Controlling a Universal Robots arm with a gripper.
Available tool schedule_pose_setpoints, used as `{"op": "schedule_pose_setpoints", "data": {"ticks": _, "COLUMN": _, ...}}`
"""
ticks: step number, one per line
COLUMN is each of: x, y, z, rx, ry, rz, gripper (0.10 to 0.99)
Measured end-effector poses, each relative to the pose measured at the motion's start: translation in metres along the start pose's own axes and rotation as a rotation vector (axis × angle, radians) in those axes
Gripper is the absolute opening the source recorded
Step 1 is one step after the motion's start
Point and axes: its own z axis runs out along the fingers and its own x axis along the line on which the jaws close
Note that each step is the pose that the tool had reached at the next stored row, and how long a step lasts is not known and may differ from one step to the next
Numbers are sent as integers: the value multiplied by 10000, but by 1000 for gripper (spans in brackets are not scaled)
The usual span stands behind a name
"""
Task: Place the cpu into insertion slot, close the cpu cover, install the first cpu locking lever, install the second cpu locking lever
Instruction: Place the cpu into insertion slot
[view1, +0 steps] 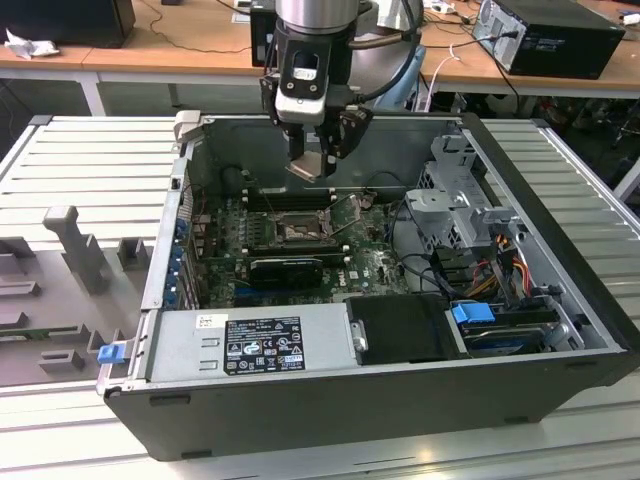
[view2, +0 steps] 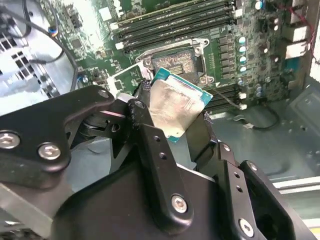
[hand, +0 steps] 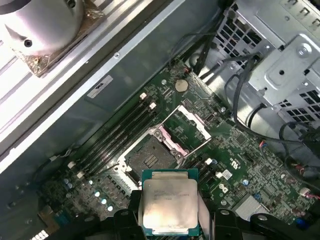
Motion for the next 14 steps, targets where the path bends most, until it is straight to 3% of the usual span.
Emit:
{"op": "schedule_pose_setpoints", "data": {"ticks": 4, "x": -1, "y": -4, "z": 41, "rx": -31, "ry": -130, "rz": 1493, "gripper": 529}}
{"op": "schedule_pose_setpoints", "data": {"ticks": 7, "x": -1, "y": -5, "z": 55, "rx": -43, "ry": -178, "rz": 2039, "gripper": 529}}
{"op": "schedule_pose_setpoints", "data": {"ticks": 14, "x": -3, "y": -11, "z": 122, "rx": -94, "ry": -383, "rz": 4391, "gripper": 529}}
